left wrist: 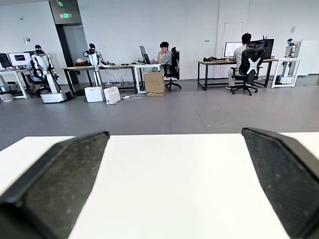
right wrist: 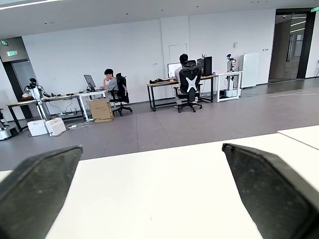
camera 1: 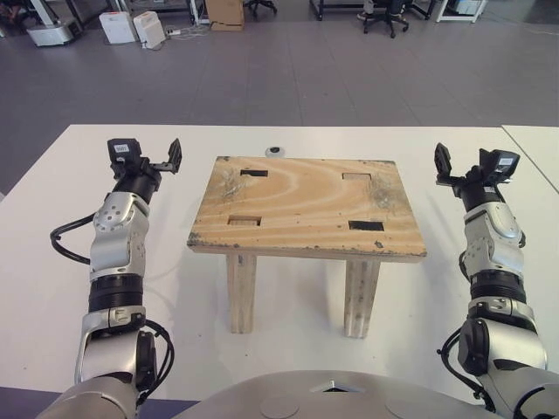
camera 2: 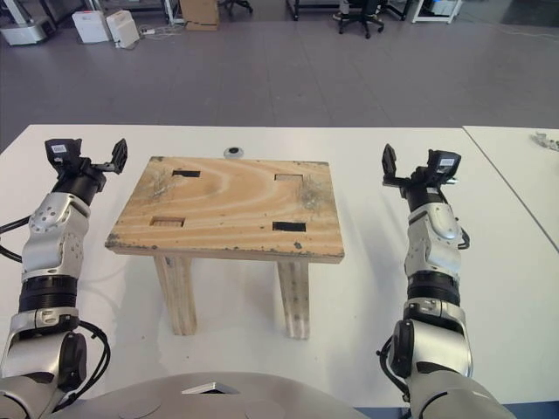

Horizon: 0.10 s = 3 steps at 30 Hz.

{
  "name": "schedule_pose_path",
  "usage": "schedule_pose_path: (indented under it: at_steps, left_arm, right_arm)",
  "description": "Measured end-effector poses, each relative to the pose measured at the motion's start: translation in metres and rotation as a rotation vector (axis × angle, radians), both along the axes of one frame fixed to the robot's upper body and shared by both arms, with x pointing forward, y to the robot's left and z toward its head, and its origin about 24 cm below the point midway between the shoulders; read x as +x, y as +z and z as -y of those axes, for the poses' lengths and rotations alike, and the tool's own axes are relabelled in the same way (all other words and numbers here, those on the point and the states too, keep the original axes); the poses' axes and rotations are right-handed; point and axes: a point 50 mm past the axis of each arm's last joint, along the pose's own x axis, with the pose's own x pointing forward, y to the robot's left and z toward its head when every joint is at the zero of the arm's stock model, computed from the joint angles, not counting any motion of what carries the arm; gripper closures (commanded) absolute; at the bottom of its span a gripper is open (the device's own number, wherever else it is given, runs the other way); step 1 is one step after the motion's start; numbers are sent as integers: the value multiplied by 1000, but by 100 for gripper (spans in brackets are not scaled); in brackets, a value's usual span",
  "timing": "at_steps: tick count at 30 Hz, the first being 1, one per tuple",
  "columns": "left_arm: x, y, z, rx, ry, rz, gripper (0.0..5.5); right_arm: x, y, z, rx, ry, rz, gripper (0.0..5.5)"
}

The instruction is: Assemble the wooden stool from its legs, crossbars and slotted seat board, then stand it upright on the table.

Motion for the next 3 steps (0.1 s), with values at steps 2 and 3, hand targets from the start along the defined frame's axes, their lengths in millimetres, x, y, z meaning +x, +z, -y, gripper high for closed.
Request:
schedule_pose_path:
  at_steps: [2, 3]
  left_arm:
    - [2, -5, -3, -7, 6, -25, 60]
    - [4, -3, -5, -10, 9, -24, 60]
  right_arm:
    - [0, -4, -4, 39, -10, 19, 27]
    - [-1, -5, -4, 65, -22, 29, 27]
